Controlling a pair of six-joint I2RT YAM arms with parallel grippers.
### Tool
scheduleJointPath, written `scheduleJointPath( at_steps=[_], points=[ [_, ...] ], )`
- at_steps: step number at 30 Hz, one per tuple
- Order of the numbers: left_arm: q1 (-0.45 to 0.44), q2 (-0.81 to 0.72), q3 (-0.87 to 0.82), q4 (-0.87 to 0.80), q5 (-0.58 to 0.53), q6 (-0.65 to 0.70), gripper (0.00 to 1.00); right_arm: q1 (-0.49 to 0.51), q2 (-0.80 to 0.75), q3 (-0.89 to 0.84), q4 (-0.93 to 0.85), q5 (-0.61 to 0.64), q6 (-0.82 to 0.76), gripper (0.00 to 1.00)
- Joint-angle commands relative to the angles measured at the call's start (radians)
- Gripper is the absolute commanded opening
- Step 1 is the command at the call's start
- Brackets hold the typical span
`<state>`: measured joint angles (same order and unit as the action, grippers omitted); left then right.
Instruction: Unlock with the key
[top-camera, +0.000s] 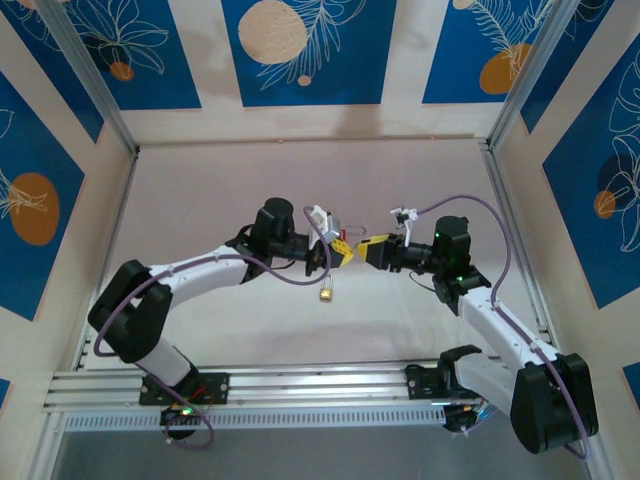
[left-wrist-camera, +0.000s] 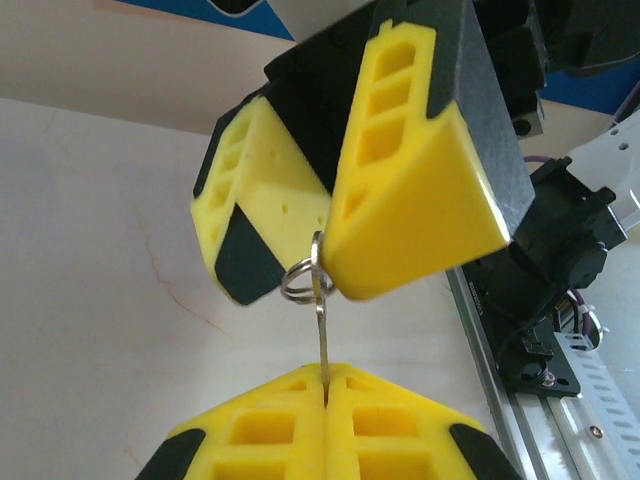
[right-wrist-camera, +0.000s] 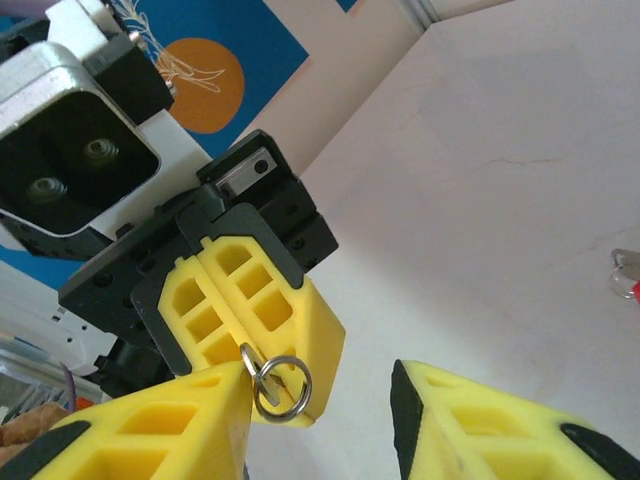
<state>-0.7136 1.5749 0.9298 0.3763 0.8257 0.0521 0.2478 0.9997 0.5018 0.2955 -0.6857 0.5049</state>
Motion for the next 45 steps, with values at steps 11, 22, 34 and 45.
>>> scheduleJointPath(
  at_steps=[11, 22, 34, 45],
  points=[
    [0.009, 0.028, 0.027, 0.009, 0.058, -0.038, 0.0, 0.023, -0.004, 0.045, 0.022, -0.011, -0.019, 0.32],
    [0.009, 0.035, 0.025, 0.022, 0.057, -0.053, 0.0, 0.04, 0.027, 0.063, -0.018, -0.017, -0.034, 0.11],
    [0.009, 0.054, 0.025, 0.076, 0.058, -0.101, 0.0, 0.052, 0.029, 0.063, -0.059, 0.016, -0.051, 0.01],
    [0.01, 0.062, 0.038, 0.082, 0.07, -0.118, 0.0, 0.075, 0.024, 0.064, -0.091, 0.056, -0.075, 0.0]
  ],
)
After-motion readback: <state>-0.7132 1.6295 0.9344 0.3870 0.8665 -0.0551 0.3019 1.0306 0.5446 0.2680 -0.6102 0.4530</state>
